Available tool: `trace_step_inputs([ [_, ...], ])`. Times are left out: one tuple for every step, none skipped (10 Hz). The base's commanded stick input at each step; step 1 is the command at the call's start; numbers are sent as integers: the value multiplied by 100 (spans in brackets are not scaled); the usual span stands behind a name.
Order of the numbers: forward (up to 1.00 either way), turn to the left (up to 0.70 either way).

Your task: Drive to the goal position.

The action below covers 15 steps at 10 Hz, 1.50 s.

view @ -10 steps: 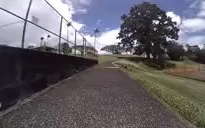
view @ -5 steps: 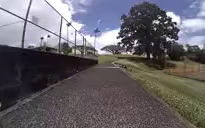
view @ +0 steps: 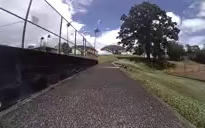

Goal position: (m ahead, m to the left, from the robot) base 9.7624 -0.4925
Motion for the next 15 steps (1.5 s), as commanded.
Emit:
trace_step_inputs([
  [5,0],
  [4,0],
  [4,0],
  [4,0],
  [18,0],
  [46,0],
  [70,0],
  [70,0],
  [70,0],
  [70,0],
  [70,0],
  [70,0],
  [70,0],
  [70,0],
  [70,0],
])
